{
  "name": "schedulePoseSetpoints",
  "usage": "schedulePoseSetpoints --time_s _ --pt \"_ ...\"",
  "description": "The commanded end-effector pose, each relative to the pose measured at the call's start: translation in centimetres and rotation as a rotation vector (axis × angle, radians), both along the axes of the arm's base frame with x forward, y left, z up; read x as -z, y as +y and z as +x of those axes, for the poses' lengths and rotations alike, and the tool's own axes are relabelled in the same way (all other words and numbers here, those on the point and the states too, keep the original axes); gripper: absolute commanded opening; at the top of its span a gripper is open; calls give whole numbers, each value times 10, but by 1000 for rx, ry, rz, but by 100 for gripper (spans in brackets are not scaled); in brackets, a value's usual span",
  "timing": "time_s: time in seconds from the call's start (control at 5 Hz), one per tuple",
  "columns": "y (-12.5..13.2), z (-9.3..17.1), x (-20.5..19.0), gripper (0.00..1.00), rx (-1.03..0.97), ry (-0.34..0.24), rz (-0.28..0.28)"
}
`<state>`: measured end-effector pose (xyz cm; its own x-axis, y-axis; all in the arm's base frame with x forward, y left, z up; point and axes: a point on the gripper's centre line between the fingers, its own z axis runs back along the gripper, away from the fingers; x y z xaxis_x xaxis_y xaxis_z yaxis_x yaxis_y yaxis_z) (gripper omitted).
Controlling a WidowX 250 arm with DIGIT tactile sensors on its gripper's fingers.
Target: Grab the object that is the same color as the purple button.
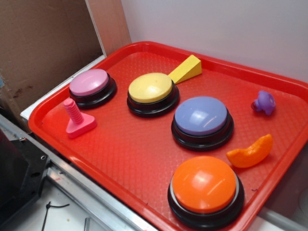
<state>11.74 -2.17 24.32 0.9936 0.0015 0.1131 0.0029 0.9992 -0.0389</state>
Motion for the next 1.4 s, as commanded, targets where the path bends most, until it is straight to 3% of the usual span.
schedulePoseSetpoints --time_s 0.0,0.2,0.4,0.6,0.8,1.2 --pt "0 0 0 100 0 0 0" --pt "-37 50 -23 100 135 -57 127" --pt "-63 97 -29 100 223 -50 160" --pt "-95 142 -7 100 414 24 166" --pt "-113 145 27 100 515 83 196" --pt "-113 145 27 100 515 83 196"
